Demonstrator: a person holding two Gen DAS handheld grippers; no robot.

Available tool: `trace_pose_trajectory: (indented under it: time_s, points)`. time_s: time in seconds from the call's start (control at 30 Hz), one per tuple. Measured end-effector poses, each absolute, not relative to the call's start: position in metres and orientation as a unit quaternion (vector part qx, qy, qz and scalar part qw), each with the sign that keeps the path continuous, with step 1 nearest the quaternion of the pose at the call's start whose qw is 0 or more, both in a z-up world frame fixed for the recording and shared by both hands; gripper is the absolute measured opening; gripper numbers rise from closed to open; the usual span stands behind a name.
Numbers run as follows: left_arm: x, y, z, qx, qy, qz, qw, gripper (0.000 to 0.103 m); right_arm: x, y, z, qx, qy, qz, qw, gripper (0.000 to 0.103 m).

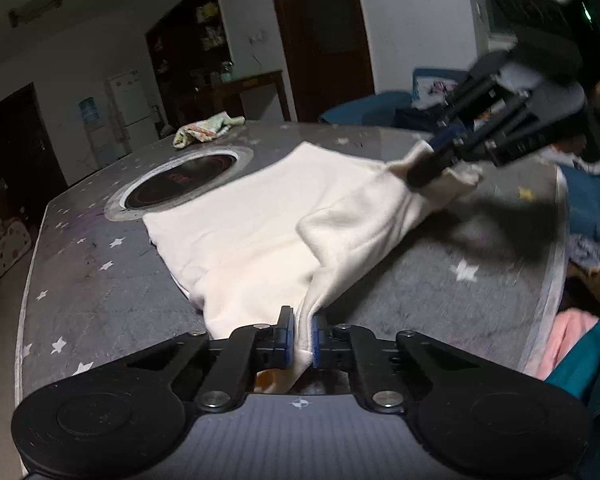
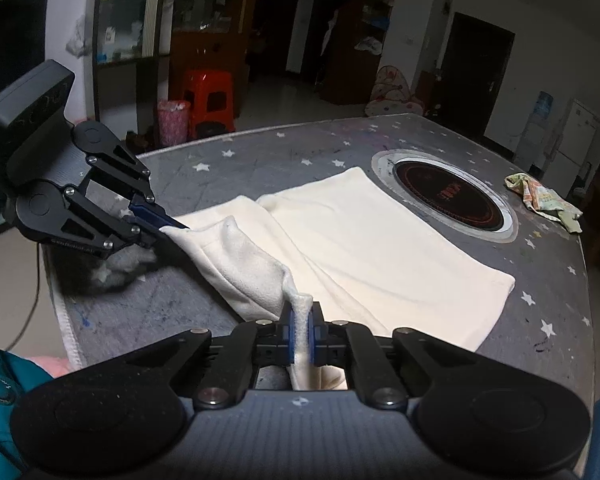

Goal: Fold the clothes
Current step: 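Lift the hem and fold it toward the collar with the right gripper, release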

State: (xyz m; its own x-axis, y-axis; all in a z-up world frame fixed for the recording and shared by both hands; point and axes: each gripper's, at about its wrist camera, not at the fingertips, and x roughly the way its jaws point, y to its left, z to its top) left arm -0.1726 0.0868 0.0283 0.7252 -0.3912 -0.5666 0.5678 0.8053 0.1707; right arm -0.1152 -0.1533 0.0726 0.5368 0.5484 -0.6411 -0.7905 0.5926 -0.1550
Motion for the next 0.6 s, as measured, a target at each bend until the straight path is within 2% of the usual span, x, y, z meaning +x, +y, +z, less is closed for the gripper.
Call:
trace_pose_trajectory:
  time_s: [0.4, 0.6]
  points:
    - [-0.239, 0.092, 0.079, 0.108, 0.242, -0.292, 0.919, 0.008, -0.178, -0.180, 0.117, -0.215, 0.241, 0.425, 0.846, 0.005]
    - [-0.216, 0.090, 0.100, 0.102, 0.234, -0.282, 0.925, 0.008, -0.165, -0.179, 0.138, -0.212, 0.230, 0.422, 0.851, 0.005]
